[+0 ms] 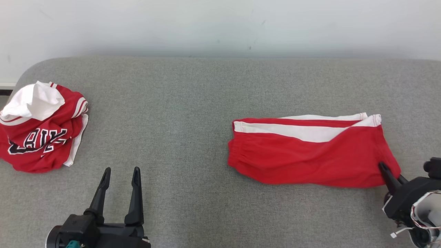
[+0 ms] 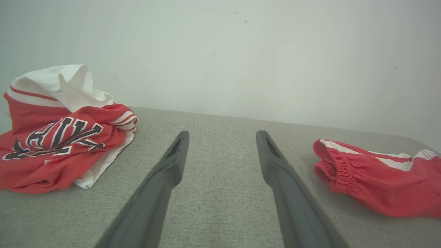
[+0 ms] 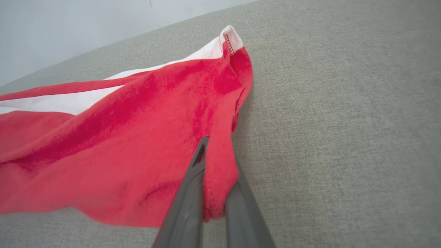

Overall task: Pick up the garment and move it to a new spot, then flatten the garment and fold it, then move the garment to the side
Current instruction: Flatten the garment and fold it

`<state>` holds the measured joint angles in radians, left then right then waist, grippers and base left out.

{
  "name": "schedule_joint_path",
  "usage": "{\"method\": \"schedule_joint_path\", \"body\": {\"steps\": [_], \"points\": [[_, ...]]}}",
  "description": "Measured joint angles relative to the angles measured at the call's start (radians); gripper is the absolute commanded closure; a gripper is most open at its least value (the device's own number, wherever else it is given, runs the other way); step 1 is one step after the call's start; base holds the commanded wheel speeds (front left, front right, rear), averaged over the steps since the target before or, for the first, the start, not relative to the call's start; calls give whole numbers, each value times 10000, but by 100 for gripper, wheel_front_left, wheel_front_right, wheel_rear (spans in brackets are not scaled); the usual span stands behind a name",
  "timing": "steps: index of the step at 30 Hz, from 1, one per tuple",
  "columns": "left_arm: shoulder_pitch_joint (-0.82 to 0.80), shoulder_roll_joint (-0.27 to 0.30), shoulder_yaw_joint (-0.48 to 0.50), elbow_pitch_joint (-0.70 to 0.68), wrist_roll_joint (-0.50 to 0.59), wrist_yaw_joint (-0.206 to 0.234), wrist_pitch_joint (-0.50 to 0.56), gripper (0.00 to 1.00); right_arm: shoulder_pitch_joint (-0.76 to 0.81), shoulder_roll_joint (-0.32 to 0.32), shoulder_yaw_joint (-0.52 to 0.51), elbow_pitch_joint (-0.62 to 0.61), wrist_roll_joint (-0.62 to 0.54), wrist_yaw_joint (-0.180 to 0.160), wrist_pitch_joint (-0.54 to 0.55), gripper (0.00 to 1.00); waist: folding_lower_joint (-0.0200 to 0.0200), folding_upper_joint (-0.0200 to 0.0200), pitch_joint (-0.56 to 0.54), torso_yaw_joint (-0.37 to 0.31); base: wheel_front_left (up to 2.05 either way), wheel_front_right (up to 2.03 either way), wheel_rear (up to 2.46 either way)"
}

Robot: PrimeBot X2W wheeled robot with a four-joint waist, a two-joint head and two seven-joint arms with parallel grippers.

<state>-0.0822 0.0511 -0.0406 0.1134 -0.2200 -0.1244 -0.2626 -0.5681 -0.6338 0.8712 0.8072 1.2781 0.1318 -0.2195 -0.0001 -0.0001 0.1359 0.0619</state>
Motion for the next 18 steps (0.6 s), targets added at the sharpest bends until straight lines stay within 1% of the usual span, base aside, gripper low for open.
{"method": "schedule_joint_path", "body": {"steps": [4, 8, 13, 15, 18], "points": [[21, -2, -44, -8, 0, -4, 0, 0, 182, -184, -73, 42, 144, 0, 29, 100, 0, 0, -76, 2, 0, 0, 0], [39, -2, -69, -19, -4, -6, 0, 0, 123, -178, -125, 77, 79, 0, -44, 100, 1, 0, -103, 23, 0, 0, 0], [216, -2, 15, 6, -12, -23, 0, 0, -251, -12, 88, -230, -516, 0, -192, 100, 1, 0, -238, -15, 0, 0, 0], [222, -2, 52, 8, -12, -48, 0, 0, -343, 77, 224, -525, -905, 0, -249, 100, 1, 0, -316, -33, 0, 0, 0], [300, -2, 128, 8, -10, -48, 0, 0, -496, 276, 286, -1049, -1187, 0, -293, 100, 1, 0, -431, -79, 0, 0, 0]]}}
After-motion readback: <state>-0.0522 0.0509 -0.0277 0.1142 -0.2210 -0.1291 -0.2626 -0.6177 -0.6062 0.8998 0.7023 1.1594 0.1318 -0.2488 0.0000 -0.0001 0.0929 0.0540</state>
